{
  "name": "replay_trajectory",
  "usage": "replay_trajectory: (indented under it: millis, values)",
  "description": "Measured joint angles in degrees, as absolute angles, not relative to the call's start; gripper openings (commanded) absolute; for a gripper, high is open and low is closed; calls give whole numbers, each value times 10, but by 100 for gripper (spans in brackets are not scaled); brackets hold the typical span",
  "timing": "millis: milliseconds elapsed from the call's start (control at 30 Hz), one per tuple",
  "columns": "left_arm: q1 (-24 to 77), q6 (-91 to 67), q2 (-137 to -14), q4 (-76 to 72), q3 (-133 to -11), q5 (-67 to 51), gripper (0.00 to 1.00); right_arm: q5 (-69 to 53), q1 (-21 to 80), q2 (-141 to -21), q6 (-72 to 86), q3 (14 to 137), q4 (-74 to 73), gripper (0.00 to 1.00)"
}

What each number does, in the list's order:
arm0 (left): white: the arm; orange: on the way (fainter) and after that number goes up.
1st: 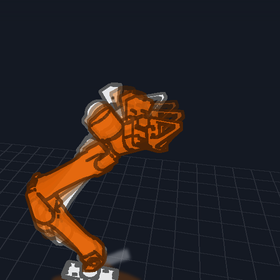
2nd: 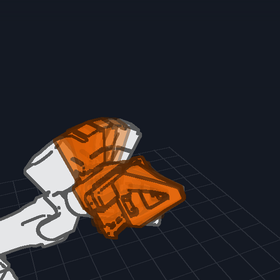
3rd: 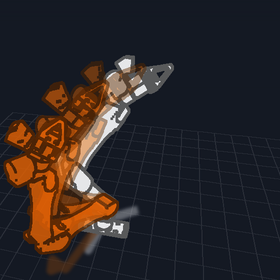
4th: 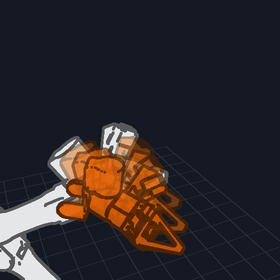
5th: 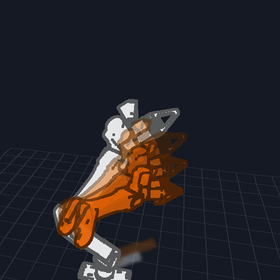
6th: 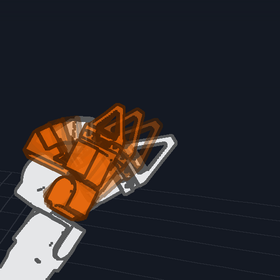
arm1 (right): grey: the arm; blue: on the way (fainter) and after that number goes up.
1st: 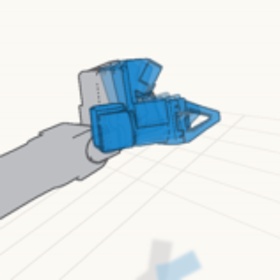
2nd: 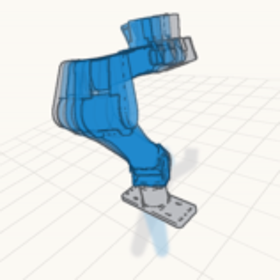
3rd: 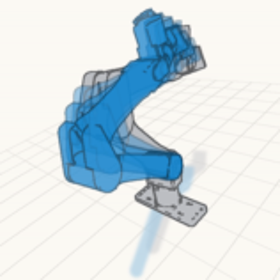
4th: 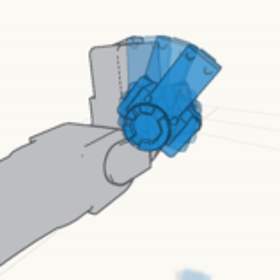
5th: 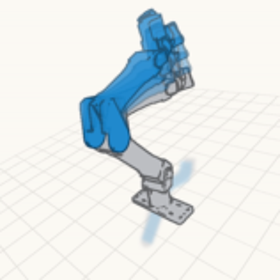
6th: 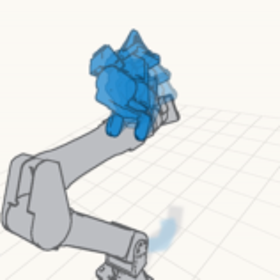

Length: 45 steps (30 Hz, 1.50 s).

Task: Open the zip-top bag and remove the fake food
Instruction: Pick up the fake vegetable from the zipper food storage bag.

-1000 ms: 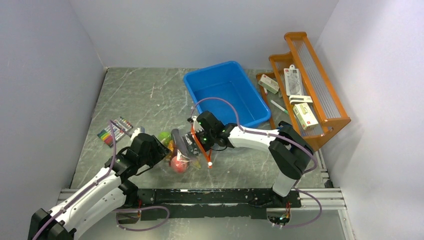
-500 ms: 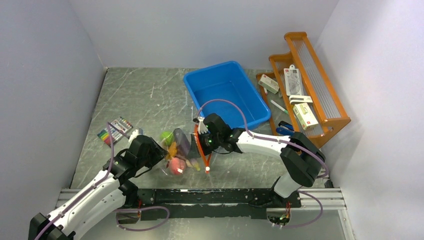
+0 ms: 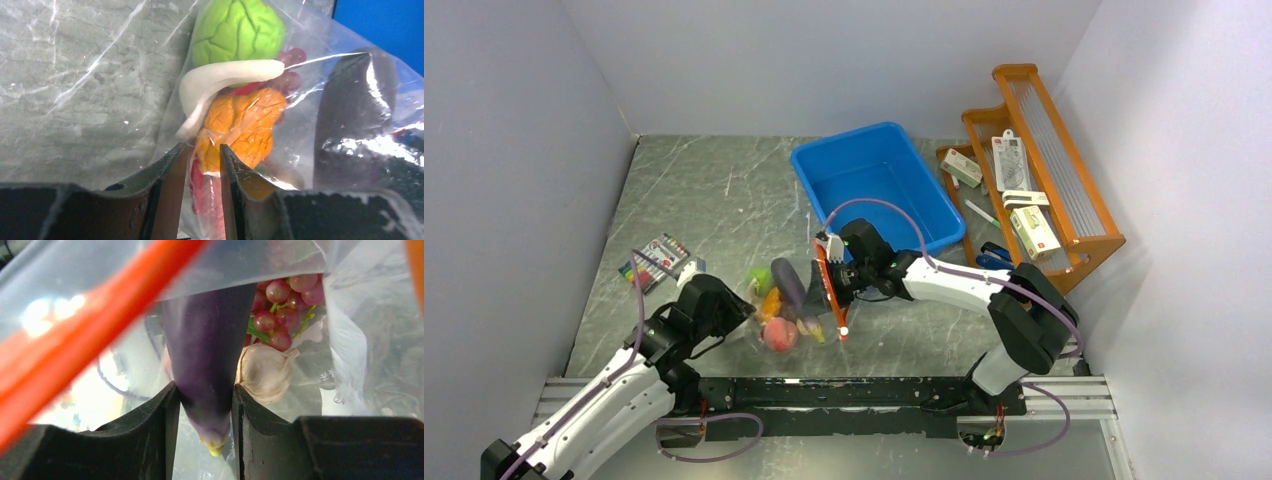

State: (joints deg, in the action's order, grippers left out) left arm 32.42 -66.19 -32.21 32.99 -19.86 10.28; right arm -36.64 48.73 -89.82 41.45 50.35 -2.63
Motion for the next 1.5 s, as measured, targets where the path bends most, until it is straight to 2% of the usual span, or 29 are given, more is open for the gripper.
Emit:
replay_trajectory:
  millis: [33,133,200,300,433,533,733,867,900,1300,1500]
  values:
    - [324,-660,-319,329,-197,103,46,-371,485,-896,420,504,-27,27]
    - [324,-656,-317,329,-191,103,70,-381,479,-890,427,506,-34,27]
    - [324,-656,-318,331,-190,103,79,-384,477,-890,429,510,-39,27]
    - [324,-658,-322,331,-189,102,83,-381,477,-890,428,511,-46,27]
    - [324,-644,-329,309,-180,85,83,-378,477,-890,424,511,-51,27]
    - [324,-634,-350,279,-167,63,76,-377,477,-890,422,511,-51,27]
    - [324,-636,-434,218,-160,43,48,-376,477,-890,413,511,-59,27]
    - [324,-644,-455,202,-160,43,13,-369,477,-890,402,511,-75,27]
    - [324,-645,-453,202,-160,44,8,-369,477,-890,399,511,-80,27]
    - [324,-658,-338,285,-161,99,7,-406,447,-873,397,511,-89,28]
    - [324,-658,-322,331,-161,129,7,-441,441,-873,407,521,-90,27]
